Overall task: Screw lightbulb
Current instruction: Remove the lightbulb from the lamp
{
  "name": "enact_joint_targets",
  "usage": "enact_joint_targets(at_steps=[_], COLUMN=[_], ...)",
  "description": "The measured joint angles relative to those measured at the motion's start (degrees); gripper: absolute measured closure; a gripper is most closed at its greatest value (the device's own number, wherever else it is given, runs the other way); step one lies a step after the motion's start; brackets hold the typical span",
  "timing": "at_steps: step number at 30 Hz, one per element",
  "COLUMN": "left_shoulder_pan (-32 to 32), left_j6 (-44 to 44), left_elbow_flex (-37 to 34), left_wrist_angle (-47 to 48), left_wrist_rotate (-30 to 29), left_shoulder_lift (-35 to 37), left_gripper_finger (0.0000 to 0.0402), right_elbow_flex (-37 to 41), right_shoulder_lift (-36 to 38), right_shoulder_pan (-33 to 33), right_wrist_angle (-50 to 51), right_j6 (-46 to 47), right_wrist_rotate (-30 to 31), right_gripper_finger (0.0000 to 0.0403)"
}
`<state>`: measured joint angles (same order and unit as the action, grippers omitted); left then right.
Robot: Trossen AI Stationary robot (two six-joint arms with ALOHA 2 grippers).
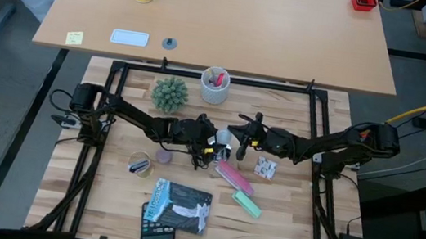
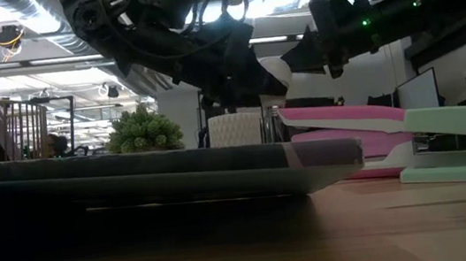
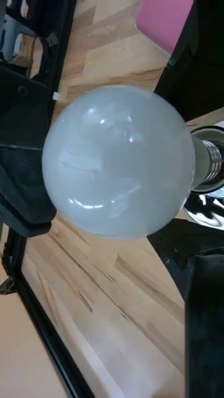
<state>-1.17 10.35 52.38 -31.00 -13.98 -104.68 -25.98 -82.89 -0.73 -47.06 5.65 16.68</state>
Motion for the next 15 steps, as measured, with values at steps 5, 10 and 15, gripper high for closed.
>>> enact_joint_targets(at_steps=[5,10,15], left_shoulder_pan=[0.0,0.0,-0.6], left_j6=[0.1,-0.1,-0.6], left_elbow_flex=[0.0,0.0,0.0], left_wrist_angle=[0.2,0.3,-0.3], left_wrist_rotate=[-0.1,-0.2,-1.8], left_shoulder_lift=[0.7,2.2,2.8], left_gripper_finger=[0.0184,0.0185,0.0182], right_elbow_flex=[0.0,0.0,0.0], right_shoulder_lift=[0.0,0.0,0.0], right_shoulder_pan=[0.0,0.0,-0.1], right_wrist_angle=[-0.6,-3.4,-3.5], right_j6=[0.0,0.0,-0.1], right_wrist_rotate=[0.2,0.8,5.0], right_gripper_finger=[0.0375,0.0375,0.0375])
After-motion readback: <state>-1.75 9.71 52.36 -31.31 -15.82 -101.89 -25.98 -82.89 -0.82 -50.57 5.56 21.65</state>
